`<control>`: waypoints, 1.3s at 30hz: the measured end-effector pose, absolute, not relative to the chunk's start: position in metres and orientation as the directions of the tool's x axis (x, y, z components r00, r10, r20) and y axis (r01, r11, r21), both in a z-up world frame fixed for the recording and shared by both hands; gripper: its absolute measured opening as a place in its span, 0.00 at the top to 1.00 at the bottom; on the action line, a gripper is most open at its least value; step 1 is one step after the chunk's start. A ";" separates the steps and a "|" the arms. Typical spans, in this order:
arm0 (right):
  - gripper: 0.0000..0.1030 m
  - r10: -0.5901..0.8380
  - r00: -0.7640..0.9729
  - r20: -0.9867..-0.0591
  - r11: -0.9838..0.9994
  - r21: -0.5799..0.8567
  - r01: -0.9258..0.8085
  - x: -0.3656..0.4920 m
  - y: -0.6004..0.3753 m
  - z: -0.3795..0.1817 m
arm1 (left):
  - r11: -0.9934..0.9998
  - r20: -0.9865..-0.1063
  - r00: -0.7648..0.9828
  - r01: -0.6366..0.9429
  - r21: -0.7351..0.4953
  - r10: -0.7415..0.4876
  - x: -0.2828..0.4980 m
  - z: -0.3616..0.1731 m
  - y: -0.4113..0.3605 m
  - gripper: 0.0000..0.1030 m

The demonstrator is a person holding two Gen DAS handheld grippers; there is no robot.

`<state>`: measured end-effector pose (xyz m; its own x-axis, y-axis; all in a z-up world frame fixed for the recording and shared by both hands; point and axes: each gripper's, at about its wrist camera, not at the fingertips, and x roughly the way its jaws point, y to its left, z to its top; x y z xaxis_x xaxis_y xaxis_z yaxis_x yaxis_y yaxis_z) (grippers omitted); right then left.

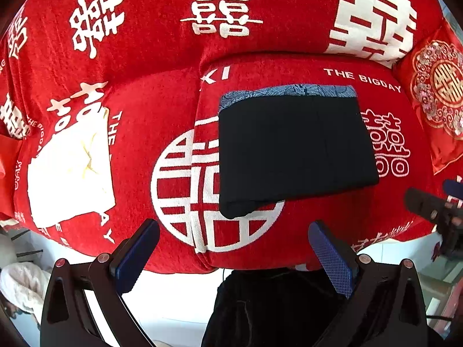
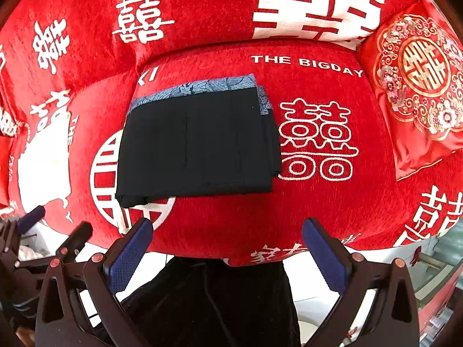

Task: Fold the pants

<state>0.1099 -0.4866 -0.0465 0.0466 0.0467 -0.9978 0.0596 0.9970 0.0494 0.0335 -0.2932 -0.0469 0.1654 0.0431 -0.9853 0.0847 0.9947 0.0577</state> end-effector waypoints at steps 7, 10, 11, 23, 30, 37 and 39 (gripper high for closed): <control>0.00 0.035 0.040 -0.999 0.998 0.037 0.050 0.109 -0.484 -0.049 | 0.997 -0.986 0.162 0.063 0.053 0.042 0.033 -0.047 -0.292 0.00; 0.00 0.032 0.045 -0.998 0.998 0.034 0.046 0.109 -0.483 -0.048 | 0.997 -0.985 0.165 0.064 0.054 0.043 0.034 -0.046 -0.291 0.00; 0.00 0.031 0.047 -0.998 0.998 0.033 0.045 0.109 -0.482 -0.048 | 0.997 -0.985 0.166 0.062 0.053 0.042 0.034 -0.046 -0.292 0.00; 0.00 0.026 0.052 -0.998 0.999 0.028 0.038 0.110 -0.478 -0.045 | 0.997 -0.985 0.169 0.062 0.050 0.039 0.037 -0.045 -0.293 0.00; 0.00 0.022 0.053 -0.998 0.999 0.024 0.037 0.111 -0.478 -0.045 | 0.997 -0.984 0.171 0.061 0.052 0.041 0.038 -0.045 -0.293 0.00; 0.00 0.014 0.054 -0.998 0.999 0.016 0.032 0.112 -0.475 -0.044 | 0.997 -0.984 0.174 0.055 0.047 0.037 0.039 -0.046 -0.293 0.00; 0.00 0.013 0.053 -0.999 0.999 0.015 0.031 0.112 -0.475 -0.044 | 0.997 -0.984 0.173 0.056 0.047 0.036 0.040 -0.046 -0.292 0.00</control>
<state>0.1121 -0.4748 -0.0445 0.0529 0.0130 -0.9985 0.0314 0.9994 0.0147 0.0396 -0.2923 -0.0460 0.1734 0.0363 -0.9842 0.0564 0.9973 0.0467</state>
